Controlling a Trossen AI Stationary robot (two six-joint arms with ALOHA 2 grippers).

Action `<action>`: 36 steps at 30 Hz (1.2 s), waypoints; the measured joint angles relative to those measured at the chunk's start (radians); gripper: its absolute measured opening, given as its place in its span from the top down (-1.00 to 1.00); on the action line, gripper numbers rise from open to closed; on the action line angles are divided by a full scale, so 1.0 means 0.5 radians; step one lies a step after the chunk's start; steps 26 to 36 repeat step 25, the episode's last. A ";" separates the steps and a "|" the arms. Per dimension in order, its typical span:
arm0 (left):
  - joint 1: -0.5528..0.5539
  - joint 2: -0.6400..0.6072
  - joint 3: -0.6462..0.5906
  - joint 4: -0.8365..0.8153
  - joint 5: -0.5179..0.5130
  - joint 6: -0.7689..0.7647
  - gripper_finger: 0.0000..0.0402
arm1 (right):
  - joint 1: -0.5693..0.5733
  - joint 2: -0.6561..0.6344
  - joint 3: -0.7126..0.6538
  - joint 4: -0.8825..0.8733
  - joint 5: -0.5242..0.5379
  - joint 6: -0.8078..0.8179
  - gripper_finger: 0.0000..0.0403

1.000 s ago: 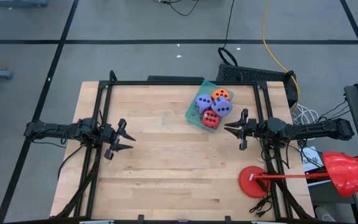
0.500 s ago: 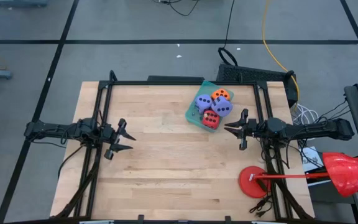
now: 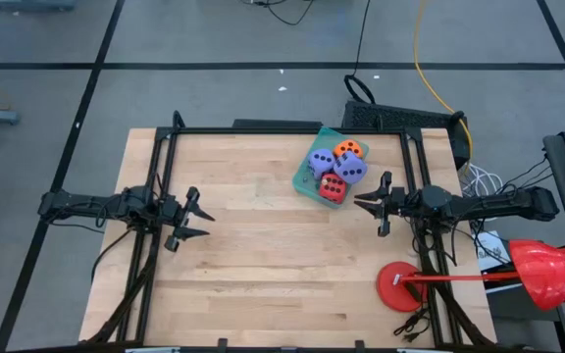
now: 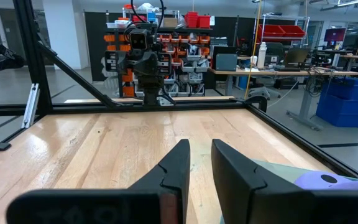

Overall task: Pick & Place Dice
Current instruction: Return to Home Position

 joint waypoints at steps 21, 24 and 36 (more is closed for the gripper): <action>0.000 0.000 0.000 0.000 0.000 0.000 0.11 | 0.000 0.000 0.000 0.000 0.000 0.000 0.71; 0.000 0.000 0.000 0.000 0.000 0.000 0.13 | 0.000 0.000 0.000 0.000 0.000 0.000 0.71; 0.000 0.000 0.000 0.000 0.000 0.000 0.14 | 0.000 0.000 0.000 0.000 0.000 0.000 0.71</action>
